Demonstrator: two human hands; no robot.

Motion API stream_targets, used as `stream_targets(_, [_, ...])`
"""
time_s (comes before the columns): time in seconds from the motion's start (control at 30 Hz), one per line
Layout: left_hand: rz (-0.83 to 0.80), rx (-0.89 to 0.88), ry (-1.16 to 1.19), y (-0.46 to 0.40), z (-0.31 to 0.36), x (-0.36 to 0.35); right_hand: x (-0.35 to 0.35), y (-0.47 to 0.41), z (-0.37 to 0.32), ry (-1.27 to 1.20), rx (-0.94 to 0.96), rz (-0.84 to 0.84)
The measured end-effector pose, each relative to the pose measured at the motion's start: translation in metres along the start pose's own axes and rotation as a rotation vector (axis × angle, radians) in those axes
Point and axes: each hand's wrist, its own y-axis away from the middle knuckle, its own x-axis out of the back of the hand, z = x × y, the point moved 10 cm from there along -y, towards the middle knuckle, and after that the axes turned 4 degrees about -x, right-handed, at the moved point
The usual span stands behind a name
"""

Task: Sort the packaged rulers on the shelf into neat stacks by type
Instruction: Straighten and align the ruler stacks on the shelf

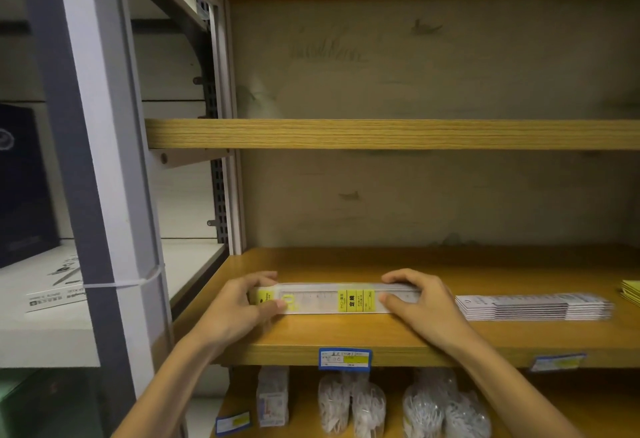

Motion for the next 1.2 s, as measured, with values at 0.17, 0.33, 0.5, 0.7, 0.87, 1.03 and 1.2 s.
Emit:
stream_targets(0.17, [-0.052, -0.031, 0.12, 0.004, 0.007, -0.003, 0.003, 0.001, -0.004, 0.0, 0.022, 0.002])
stream_targets(0.33, [-0.034, -0.087, -0.016, 0.003, 0.011, -0.003, 0.0, 0.002, -0.004, 0.052, 0.012, 0.017])
stream_targets(0.5, [0.014, -0.084, -0.071, 0.004, 0.008, 0.002, 0.0, 0.003, -0.007, 0.064, 0.015, 0.025])
stream_targets(0.7, [-0.024, -0.101, -0.095, 0.004, 0.01, -0.002, 0.001, 0.004, -0.012, 0.05, 0.047, 0.03])
stream_targets(0.87, [-0.025, -0.135, -0.122, 0.005, 0.012, -0.002, 0.003, 0.005, -0.012, 0.035, 0.047, 0.045])
stream_targets(1.03, [-0.043, -0.133, -0.116, 0.003, 0.009, -0.004, -0.001, 0.004, -0.011, 0.014, 0.033, 0.005])
stream_targets(1.2, [-0.049, -0.102, -0.106, 0.0, 0.006, -0.005, -0.003, 0.003, -0.012, 0.025, 0.039, -0.019])
